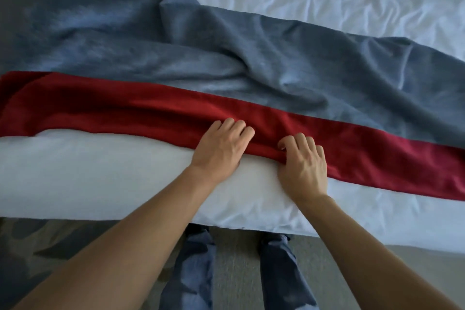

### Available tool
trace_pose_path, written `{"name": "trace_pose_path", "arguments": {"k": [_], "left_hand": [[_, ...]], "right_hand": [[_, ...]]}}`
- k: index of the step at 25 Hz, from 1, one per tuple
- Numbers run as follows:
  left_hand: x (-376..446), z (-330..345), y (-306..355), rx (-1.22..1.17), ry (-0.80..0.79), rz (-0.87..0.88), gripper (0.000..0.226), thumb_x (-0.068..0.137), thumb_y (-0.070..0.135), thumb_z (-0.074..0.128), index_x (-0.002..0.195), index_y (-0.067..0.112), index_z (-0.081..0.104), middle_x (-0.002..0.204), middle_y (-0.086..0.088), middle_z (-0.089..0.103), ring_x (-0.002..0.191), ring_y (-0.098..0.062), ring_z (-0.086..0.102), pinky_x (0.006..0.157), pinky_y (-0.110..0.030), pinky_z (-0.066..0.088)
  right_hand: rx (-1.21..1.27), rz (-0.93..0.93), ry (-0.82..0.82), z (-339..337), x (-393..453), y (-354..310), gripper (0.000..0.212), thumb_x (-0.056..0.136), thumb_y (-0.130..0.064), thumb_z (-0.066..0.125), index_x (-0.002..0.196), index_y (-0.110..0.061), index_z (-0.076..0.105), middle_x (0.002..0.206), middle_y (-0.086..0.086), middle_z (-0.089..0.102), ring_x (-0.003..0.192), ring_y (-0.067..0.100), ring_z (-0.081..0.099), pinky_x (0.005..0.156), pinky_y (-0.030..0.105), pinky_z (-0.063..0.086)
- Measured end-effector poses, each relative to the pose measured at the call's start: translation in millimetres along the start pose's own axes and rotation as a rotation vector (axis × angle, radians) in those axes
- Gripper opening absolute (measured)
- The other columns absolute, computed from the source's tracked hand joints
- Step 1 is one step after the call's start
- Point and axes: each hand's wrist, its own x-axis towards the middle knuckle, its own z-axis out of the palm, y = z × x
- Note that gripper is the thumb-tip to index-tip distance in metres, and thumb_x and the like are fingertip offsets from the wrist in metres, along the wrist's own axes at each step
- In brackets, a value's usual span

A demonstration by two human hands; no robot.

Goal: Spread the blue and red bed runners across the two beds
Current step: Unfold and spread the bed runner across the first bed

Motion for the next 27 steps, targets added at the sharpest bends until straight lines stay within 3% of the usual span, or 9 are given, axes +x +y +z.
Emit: {"name": "trace_pose_path", "arguments": {"k": [4, 8, 12, 16, 20, 22, 27], "left_hand": [[2, 17, 61, -0.005, -0.072, 0.028, 0.024, 0.077, -0.004, 0.058, 0.093, 0.014, 0.059, 0.084, -0.003, 0.053, 0.075, -0.024, 0.049, 0.065, -0.036, 0.037], [29, 22, 116, -0.004, -0.09, 0.011, 0.027, 0.071, 0.001, 0.061, 0.094, 0.015, 0.058, 0.086, -0.003, 0.053, 0.077, -0.026, 0.051, 0.065, -0.037, 0.039], [75, 39, 196, 0.007, -0.085, 0.053, 0.024, 0.073, 0.005, 0.064, 0.093, 0.016, 0.059, 0.084, -0.003, 0.055, 0.076, -0.026, 0.054, 0.064, -0.038, 0.041], [57, 48, 257, 0.021, -0.185, 0.023, 0.021, 0.075, 0.007, 0.064, 0.092, 0.018, 0.058, 0.085, -0.003, 0.055, 0.079, -0.026, 0.054, 0.067, -0.039, 0.044], [94, 61, 303, 0.041, -0.128, 0.095, 0.025, 0.076, 0.003, 0.056, 0.097, 0.017, 0.057, 0.088, -0.003, 0.053, 0.081, -0.025, 0.052, 0.068, -0.037, 0.042], [104, 70, 334, 0.039, -0.133, 0.123, 0.023, 0.078, 0.003, 0.052, 0.096, 0.017, 0.057, 0.088, -0.003, 0.055, 0.082, -0.025, 0.054, 0.068, -0.037, 0.042], [82, 83, 369, 0.087, -0.152, 0.035, 0.021, 0.078, 0.003, 0.055, 0.094, 0.016, 0.054, 0.09, -0.006, 0.054, 0.085, -0.03, 0.053, 0.071, -0.041, 0.04]], "right_hand": [[0.065, 0.003, 0.009, -5, -34, 48, 0.027, 0.066, 0.004, 0.067, 0.089, -0.012, 0.066, 0.083, 0.006, 0.06, 0.075, 0.033, 0.056, 0.064, 0.041, 0.039], [0.082, -0.088, -0.022, -12, -35, 90, 0.02, 0.078, -0.006, 0.054, 0.092, -0.014, 0.065, 0.087, 0.004, 0.058, 0.076, 0.029, 0.053, 0.064, 0.04, 0.037], [0.081, 0.056, 0.029, -23, -47, 160, 0.017, 0.075, -0.005, 0.065, 0.089, -0.014, 0.062, 0.085, 0.006, 0.056, 0.077, 0.031, 0.051, 0.066, 0.041, 0.035], [0.078, -0.036, 0.024, -33, -94, 202, 0.017, 0.078, -0.008, 0.064, 0.092, -0.017, 0.064, 0.088, 0.003, 0.057, 0.08, 0.03, 0.053, 0.07, 0.042, 0.039], [-0.018, 0.186, 0.108, -54, -76, 294, 0.034, 0.069, -0.005, 0.061, 0.101, -0.015, 0.068, 0.1, 0.006, 0.062, 0.095, 0.033, 0.055, 0.084, 0.044, 0.04], [-0.021, 0.269, 0.102, -61, -81, 323, 0.028, 0.069, -0.003, 0.063, 0.094, -0.015, 0.067, 0.092, 0.007, 0.061, 0.09, 0.036, 0.056, 0.078, 0.045, 0.039], [0.034, 0.154, 0.082, -59, -133, 333, 0.021, 0.075, -0.003, 0.061, 0.091, -0.016, 0.066, 0.086, 0.005, 0.059, 0.082, 0.032, 0.054, 0.069, 0.042, 0.04]]}}
